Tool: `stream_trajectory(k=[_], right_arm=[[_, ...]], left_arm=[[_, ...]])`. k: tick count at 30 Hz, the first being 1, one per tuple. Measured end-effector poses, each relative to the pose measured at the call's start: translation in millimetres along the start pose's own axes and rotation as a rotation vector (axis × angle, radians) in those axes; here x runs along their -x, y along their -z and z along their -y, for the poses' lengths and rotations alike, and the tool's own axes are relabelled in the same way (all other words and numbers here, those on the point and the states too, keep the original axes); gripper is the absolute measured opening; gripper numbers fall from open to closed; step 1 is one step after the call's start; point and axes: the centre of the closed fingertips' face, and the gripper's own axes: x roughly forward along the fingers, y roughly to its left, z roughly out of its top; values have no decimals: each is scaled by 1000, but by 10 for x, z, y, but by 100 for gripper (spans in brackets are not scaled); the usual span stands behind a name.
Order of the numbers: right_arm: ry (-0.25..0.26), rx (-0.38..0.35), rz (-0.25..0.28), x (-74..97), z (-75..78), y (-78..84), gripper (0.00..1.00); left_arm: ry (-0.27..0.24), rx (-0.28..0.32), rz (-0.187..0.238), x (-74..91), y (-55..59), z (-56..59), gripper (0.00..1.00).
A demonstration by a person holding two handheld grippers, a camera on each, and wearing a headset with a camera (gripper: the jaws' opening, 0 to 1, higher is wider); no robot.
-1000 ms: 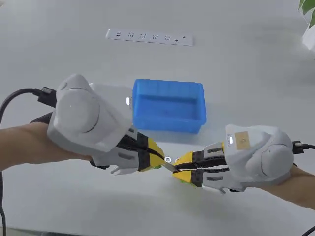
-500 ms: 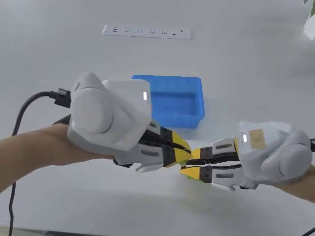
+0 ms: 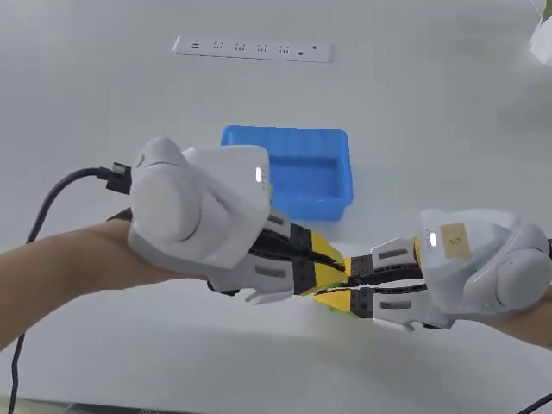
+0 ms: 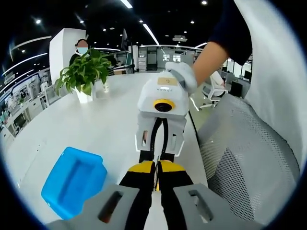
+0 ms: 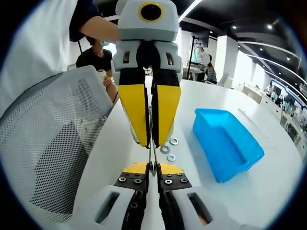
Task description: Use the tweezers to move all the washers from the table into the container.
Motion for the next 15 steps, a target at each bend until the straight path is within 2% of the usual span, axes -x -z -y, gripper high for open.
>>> stream_trajectory(k=[2, 3, 5, 6, 11, 15], right_arm=[[2, 2, -3, 7, 21, 17, 7], [3, -3, -1, 10, 31, 24, 7], [2, -9, 3, 18, 36, 33, 7], [2, -9, 3, 19, 37, 34, 7], [3, -9, 1, 0, 29, 17, 7], [-1, -7, -2, -5, 18, 18, 7]], left_arm=[[-12, -10, -6, 28, 27, -29, 7], [-11, -35, -11, 49, 47, -37, 9], [-4, -27, -6, 66, 58, -37, 9], [4, -15, -4, 63, 61, -23, 9], [-8, -52, 8, 17, 30, -35, 8], [0, -54, -2, -3, 46, -40, 6]])
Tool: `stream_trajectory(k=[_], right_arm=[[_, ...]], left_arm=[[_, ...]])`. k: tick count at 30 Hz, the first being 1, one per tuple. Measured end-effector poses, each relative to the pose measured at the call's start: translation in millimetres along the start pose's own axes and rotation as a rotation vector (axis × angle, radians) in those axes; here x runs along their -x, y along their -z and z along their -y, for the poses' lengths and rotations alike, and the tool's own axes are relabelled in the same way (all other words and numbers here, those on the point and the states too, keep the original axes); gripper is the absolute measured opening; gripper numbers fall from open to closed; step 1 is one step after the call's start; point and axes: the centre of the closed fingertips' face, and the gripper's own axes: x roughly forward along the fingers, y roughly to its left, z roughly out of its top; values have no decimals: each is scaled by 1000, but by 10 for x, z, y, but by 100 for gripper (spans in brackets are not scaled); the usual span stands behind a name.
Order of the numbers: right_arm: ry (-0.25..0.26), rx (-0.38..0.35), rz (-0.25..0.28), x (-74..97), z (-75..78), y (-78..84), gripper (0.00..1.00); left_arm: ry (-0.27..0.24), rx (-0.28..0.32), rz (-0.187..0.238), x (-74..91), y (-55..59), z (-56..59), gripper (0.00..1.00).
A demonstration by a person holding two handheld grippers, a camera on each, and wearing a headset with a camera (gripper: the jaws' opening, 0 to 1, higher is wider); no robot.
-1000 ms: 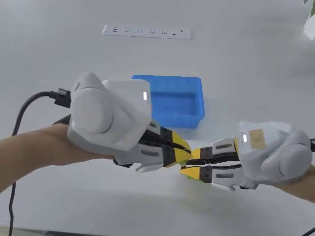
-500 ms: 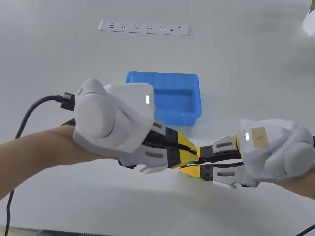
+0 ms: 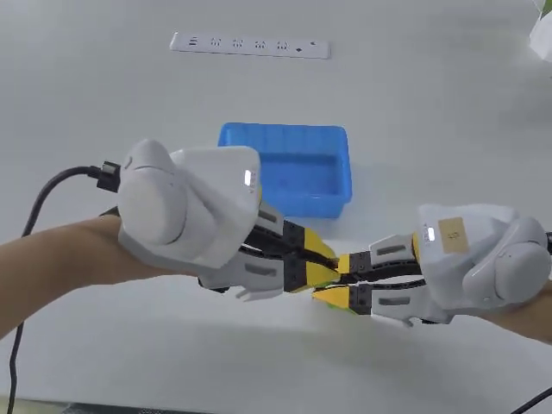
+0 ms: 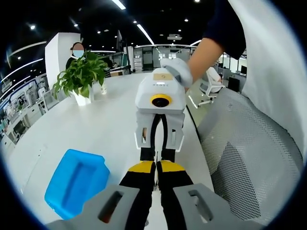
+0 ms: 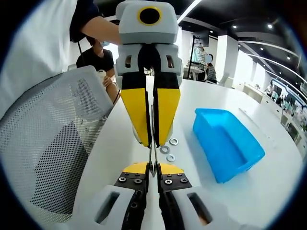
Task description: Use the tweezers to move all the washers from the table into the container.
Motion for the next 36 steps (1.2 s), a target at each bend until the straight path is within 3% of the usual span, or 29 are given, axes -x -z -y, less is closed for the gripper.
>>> stream_trajectory(k=[3, 16, 22, 25, 36], right_arm=[[-1, -5, -1, -3, 1, 6, 7], [13, 4, -22, -38, -8, -63, 9], [19, 3, -16, -97, 19, -168, 12], [30, 7, -40, -122, 50, -127, 21], [51, -39, -43, -85, 59, -122, 26]], left_arm=[[-12, 27, -1, 5, 7, -23, 6], [-16, 20, -5, 56, 33, -23, 5], [-42, 26, 3, 181, 19, -71, 5], [-57, 31, 8, 238, 9, -100, 5], [-111, 50, -7, 481, 136, -133, 5]])
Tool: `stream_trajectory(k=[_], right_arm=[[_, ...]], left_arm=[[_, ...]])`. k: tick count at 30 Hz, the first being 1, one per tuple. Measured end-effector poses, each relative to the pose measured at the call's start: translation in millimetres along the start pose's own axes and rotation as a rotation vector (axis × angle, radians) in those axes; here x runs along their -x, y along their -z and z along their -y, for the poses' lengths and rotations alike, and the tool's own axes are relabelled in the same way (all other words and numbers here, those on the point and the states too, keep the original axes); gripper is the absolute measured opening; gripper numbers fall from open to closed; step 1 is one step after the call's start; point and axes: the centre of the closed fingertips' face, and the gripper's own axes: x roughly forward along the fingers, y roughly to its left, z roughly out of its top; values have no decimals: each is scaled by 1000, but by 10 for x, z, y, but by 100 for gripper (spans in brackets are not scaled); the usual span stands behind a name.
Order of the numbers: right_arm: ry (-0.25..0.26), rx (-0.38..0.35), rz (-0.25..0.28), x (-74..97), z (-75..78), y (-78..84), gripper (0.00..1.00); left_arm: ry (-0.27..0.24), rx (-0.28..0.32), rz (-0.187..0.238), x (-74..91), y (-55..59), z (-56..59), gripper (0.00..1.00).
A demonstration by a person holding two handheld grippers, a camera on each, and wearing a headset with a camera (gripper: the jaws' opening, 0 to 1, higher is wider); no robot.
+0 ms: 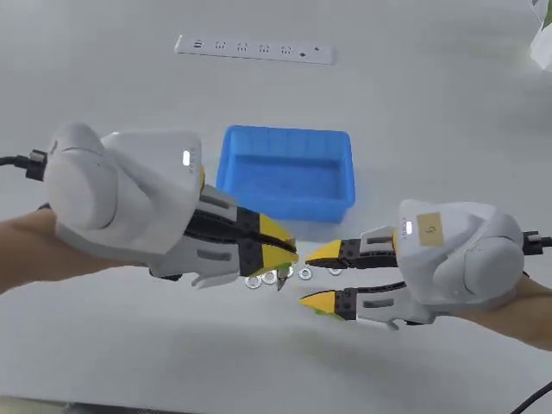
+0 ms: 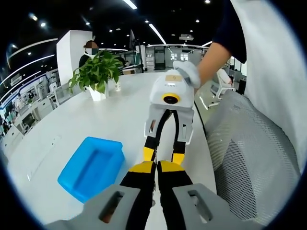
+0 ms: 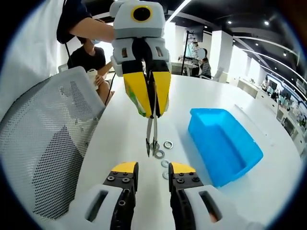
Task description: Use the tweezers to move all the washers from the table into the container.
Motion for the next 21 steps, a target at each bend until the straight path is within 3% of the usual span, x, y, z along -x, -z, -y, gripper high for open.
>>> stream_trajectory(k=[8, 21], right_arm=[[-7, -7, -3, -39, -13, 18, 26], [-2, -14, -6, -30, -7, 29, 26]], left_arm=[[-49, -9, -3, 179, 52, -85, 5], [-64, 56, 6, 200, 128, -142, 5]])
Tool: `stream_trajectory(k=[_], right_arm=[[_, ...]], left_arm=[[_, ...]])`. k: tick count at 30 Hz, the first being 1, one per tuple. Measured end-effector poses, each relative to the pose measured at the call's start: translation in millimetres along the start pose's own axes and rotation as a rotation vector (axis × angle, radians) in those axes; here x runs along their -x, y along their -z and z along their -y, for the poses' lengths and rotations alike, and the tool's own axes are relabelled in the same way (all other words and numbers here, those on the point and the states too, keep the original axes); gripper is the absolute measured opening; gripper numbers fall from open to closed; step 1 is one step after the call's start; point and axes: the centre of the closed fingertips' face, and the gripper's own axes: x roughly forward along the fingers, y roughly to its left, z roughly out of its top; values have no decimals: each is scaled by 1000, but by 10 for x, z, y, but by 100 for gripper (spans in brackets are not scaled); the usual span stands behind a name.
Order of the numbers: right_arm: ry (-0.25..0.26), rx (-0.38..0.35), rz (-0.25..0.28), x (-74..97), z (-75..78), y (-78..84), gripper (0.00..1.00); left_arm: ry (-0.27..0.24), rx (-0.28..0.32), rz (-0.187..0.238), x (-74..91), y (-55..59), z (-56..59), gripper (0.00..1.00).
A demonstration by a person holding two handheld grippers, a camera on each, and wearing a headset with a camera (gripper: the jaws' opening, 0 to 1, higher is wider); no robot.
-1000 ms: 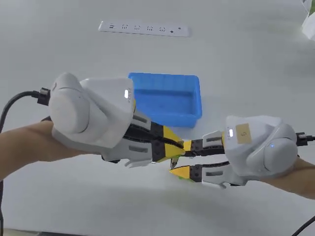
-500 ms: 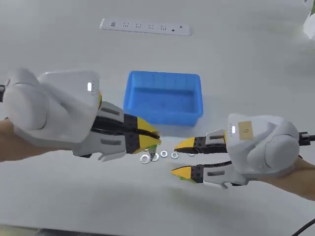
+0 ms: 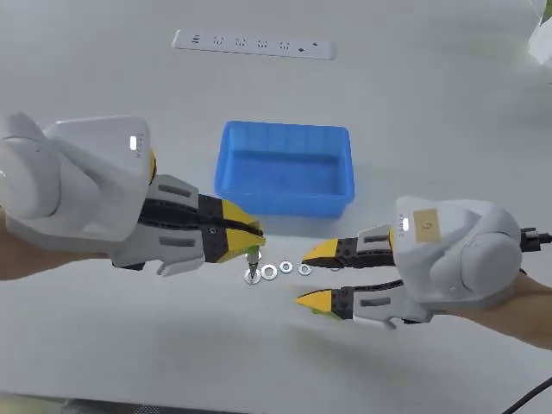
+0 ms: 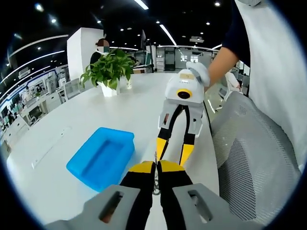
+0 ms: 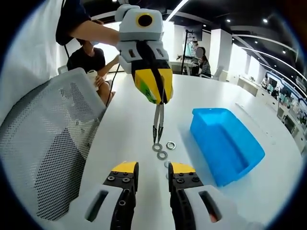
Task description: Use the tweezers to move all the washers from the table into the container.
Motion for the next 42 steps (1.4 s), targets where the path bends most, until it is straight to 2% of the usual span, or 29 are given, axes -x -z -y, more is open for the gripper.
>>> stream_trajectory(k=[6, 10, 17, 19, 26, 31, 42], right_arm=[[0, -5, -1, 14, -8, 9, 26], [0, -3, -4, 19, -15, 13, 26], [-4, -5, -12, 28, -31, 42, 25], [-6, -10, -12, 27, -35, 46, 25], [-5, -14, -4, -11, -33, 12, 25], [-18, -10, 15, -95, -31, -90, 25], [-86, 19, 25, -420, -39, -240, 26]], left_arm=[[3, 7, 1, -13, 17, 36, 5], [7, -2, -13, -34, 59, 54, 5], [7, -12, 11, -58, 87, 47, 5], [14, 15, 13, -55, 85, 58, 5], [29, 21, 9, -32, 97, 61, 6], [49, 31, 6, -37, 95, 100, 6], [58, 48, 2, 1, 122, 76, 6]])
